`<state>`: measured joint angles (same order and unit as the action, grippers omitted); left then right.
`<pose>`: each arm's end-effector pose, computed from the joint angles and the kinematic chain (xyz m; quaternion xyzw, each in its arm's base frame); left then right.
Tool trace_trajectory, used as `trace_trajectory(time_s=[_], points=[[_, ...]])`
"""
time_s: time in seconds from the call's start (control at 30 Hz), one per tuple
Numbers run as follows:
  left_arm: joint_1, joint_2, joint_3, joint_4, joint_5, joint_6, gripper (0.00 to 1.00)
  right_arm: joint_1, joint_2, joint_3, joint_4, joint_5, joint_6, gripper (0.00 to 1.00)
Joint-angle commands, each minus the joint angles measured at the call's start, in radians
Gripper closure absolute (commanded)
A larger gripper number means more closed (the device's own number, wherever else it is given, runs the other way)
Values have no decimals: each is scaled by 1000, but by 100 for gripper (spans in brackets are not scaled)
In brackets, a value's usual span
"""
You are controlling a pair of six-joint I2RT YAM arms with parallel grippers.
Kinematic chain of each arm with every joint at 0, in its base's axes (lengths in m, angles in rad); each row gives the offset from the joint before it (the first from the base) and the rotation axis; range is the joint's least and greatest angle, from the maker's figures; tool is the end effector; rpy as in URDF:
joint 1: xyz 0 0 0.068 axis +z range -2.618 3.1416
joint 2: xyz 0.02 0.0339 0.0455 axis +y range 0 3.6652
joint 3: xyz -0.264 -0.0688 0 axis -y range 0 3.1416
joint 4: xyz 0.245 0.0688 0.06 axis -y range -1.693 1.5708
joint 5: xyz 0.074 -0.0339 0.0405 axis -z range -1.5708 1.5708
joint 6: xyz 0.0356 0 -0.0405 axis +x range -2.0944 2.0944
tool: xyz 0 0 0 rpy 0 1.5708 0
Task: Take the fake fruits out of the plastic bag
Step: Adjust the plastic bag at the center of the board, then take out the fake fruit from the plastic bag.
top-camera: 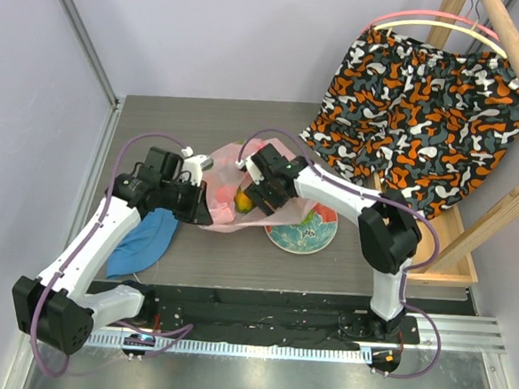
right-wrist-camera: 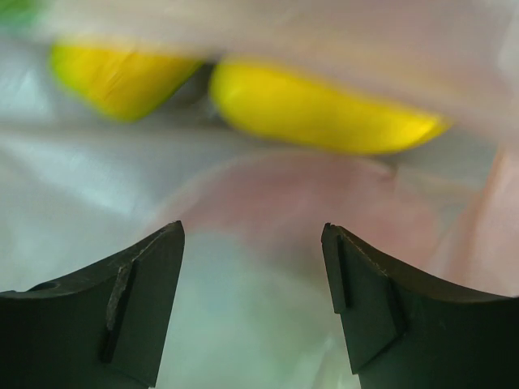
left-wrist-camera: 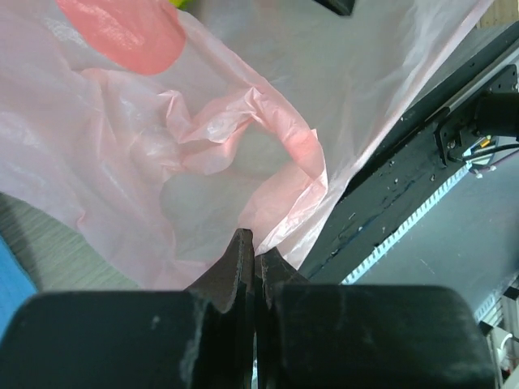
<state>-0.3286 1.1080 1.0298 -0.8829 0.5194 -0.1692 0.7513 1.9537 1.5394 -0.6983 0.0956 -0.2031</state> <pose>0.1941 -0.0849 0.3044 0.1502 0.9128 -0.3089 0.2208 0.3059 0.2811 0.2165 -0.4371 0.8691 0.0166 0.2310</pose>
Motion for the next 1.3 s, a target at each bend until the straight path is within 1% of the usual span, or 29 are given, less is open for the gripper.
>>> trace_trajectory(time_s=[0.0, 0.03, 0.07, 0.13, 0.17, 0.27, 0.3, 0.4, 0.43, 0.5, 0.53, 0.57, 0.67, 0.8, 0.93, 1.07, 1.2, 1.27], points=[[-44, 23, -10, 18, -9, -62, 100, 20, -136, -64, 72, 59, 47, 23], [-47, 32, -22, 42, -7, -75, 100, 20, -128, -58, 80, 79, 47, 23], [-50, 48, -27, 51, -7, -90, 100, 16, -101, -17, 83, 88, 45, 23], [-53, 65, -34, 65, -7, -99, 100, -1, -70, 34, 86, 84, 36, 23], [-52, 70, -36, 70, -6, -101, 100, -7, -26, 86, 86, 87, 34, 23], [-53, 75, -45, 91, -2, -104, 100, -30, 42, 175, 80, 73, 44, 22], [-55, 72, -48, 101, -4, -102, 100, -33, 83, 195, 68, 67, 50, 20], [-53, 69, -48, 102, -10, -87, 100, -35, 140, 240, 62, 61, 76, 16], [-53, 69, -47, 101, -15, -82, 100, -35, 151, 255, 59, 81, 89, 13], [-53, 73, -47, 99, -12, -73, 100, -41, 171, 275, 42, 122, 186, 6], [-53, 76, -47, 99, -12, -72, 100, -44, 171, 289, 39, 162, 226, 4], [-52, 76, -47, 101, -10, -70, 100, -43, 169, 297, 36, 170, 273, 4], [-53, 75, -51, 110, -9, -76, 100, -43, 156, 327, 0, 173, 329, 6], [-52, 78, -53, 113, -9, -79, 100, -44, 148, 324, -38, 113, 393, 7], [-53, 81, -50, 113, -9, -78, 100, -44, 155, 249, -52, 102, 428, 7], [-52, 85, -47, 111, -9, -79, 100, -55, 171, 219, -67, 84, 473, 8], [-52, 99, -40, 113, -9, -79, 100, -75, 235, 248, -61, 70, 493, 9], [-53, 104, -34, 111, -9, -81, 100, -81, 261, 284, -50, 70, 470, 9]])
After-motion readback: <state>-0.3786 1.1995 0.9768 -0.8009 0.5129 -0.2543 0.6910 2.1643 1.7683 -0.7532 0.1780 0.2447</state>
